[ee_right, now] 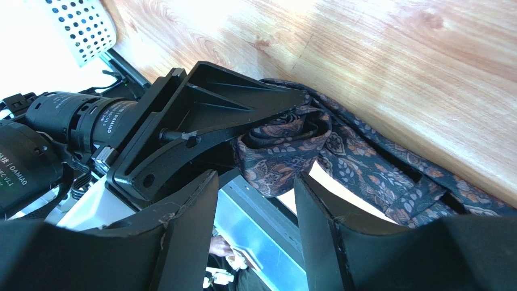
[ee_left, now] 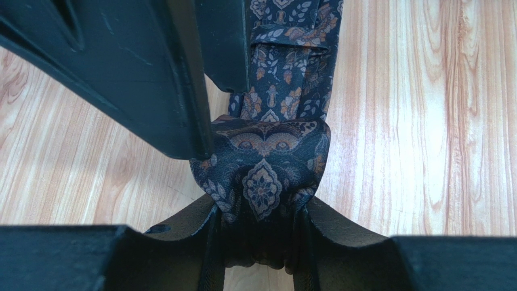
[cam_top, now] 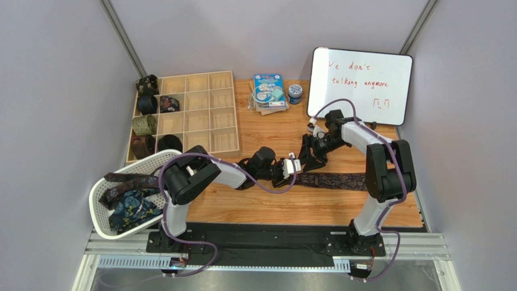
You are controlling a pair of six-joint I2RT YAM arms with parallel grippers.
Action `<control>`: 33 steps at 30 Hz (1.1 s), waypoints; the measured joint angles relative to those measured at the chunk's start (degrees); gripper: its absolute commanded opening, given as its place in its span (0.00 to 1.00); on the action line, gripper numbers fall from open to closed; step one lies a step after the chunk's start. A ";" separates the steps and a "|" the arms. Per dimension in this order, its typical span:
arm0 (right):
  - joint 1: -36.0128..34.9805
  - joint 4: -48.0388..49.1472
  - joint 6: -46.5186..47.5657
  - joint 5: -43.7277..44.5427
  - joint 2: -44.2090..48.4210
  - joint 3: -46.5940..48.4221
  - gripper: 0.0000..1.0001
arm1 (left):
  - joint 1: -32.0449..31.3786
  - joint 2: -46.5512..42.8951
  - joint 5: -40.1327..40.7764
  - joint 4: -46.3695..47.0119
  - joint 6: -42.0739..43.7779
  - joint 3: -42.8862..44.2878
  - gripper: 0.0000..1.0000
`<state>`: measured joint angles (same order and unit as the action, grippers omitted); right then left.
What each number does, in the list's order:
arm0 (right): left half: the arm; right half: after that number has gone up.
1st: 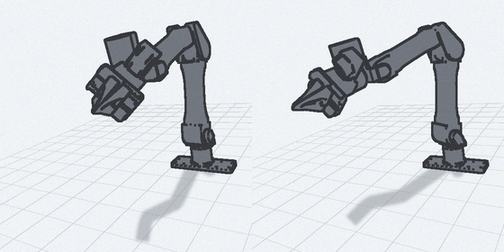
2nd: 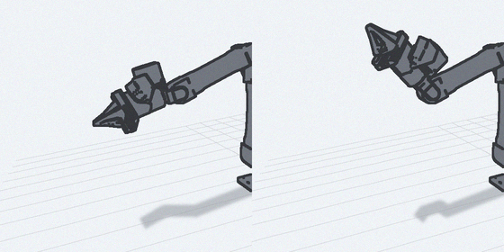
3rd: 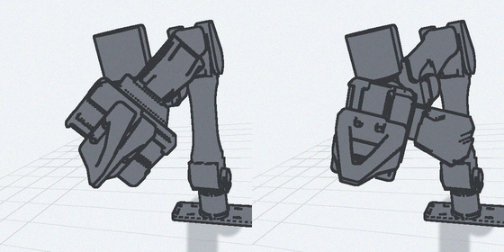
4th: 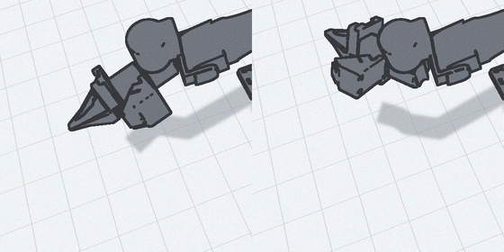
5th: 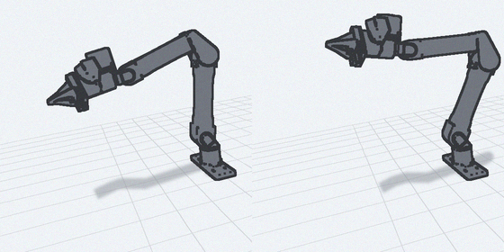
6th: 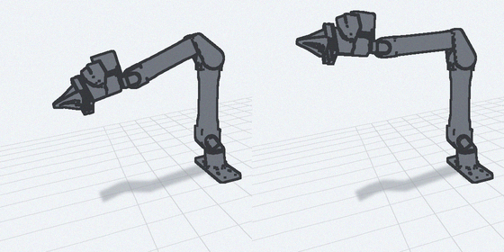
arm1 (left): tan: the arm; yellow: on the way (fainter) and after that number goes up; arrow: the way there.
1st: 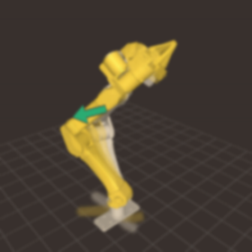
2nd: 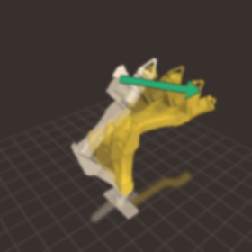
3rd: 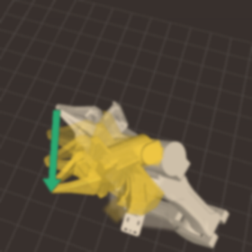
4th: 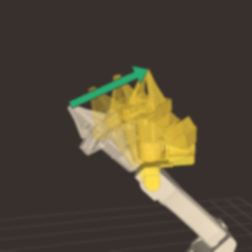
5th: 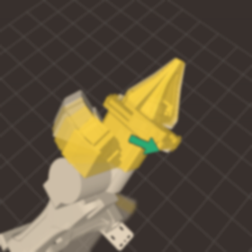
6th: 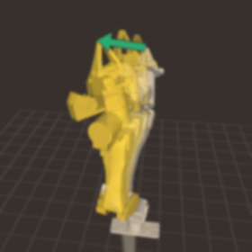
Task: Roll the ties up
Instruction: Roll the tie at the center of the board.
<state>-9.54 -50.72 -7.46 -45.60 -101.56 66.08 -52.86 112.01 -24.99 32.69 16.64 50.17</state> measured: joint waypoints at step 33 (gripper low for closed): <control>-5.44 1.42 0.22 16.39 -7.15 -0.02 0.00 | -0.02 -0.04 0.02 -0.07 0.24 0.00 0.41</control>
<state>-14.98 -49.30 -7.25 -29.21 -108.71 66.06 -52.88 111.96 -24.97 32.62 16.88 50.17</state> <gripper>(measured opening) 0.029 0.415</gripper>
